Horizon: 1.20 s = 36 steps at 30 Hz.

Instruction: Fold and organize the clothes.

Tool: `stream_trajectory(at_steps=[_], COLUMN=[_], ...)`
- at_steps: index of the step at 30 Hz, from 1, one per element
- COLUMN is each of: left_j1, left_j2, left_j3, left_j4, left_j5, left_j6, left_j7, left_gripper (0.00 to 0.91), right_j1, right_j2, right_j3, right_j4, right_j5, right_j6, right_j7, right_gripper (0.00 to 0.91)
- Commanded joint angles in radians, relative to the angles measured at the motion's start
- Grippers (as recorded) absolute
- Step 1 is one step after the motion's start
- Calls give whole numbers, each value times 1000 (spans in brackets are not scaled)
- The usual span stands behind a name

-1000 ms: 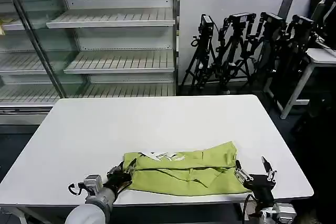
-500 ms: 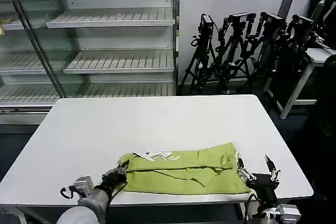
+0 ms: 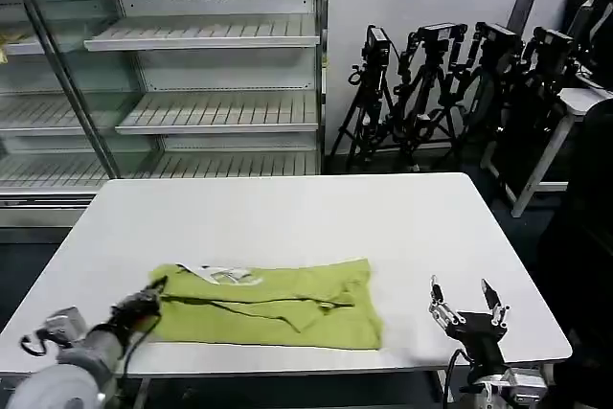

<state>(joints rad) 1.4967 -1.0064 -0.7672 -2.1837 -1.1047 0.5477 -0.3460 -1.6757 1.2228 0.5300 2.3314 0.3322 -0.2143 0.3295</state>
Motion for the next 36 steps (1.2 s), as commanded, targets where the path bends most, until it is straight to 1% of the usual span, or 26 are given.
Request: stream_trajectory(at_steps=[1, 3, 6, 9, 13, 15, 16, 20, 24, 32, 36], left_j1=[7, -9, -31, -68, -141, -176, -188, -264, -298, -321, -321], left_j2=[-62, -125, -183, -210, -241, -262, -268, -328, -361, -386, -395], left_j3=[-81, -13, 74, 158, 255, 309, 341, 467, 524, 600, 618], left_j4=[-161, -188, -222, -239, -209, -194, -183, -110, -42, 73, 95], left_j5=[-595, -604, -608, -607, -583, -569, -556, -461, -409, -283, -256], left_j6=[28, 22, 1, -24, -59, -93, -112, -127, -137, -157, -160], left_j7=[-112, -94, -86, -90, -101, -110, -115, -133, -139, -145, -148], left_gripper=[20, 20, 20, 20, 20, 20, 20, 20, 20, 20, 20], right_j1=[-18, -36, -73, -105, -138, -148, -149, -143, -136, -118, -110], right_j2=[-3, -7, -16, -19, -19, -20, -22, -26, -27, -34, -38], right_j3=[12, 26, 51, 73, 97, 103, 105, 103, 97, 84, 76], right_j4=[5, 8, 6, 6, 7, 5, 5, 1, 1, -14, -17], right_j5=[2, 4, 4, 4, 4, 4, 4, 4, 4, 5, 6], right_j6=[1, 5, 13, 21, 31, 34, 35, 36, 36, 39, 38], right_j7=[-2, -5, -11, -14, -18, -19, -19, -19, -18, -18, -18], right_gripper=[907, 907, 907, 907, 907, 907, 907, 907, 907, 907, 907])
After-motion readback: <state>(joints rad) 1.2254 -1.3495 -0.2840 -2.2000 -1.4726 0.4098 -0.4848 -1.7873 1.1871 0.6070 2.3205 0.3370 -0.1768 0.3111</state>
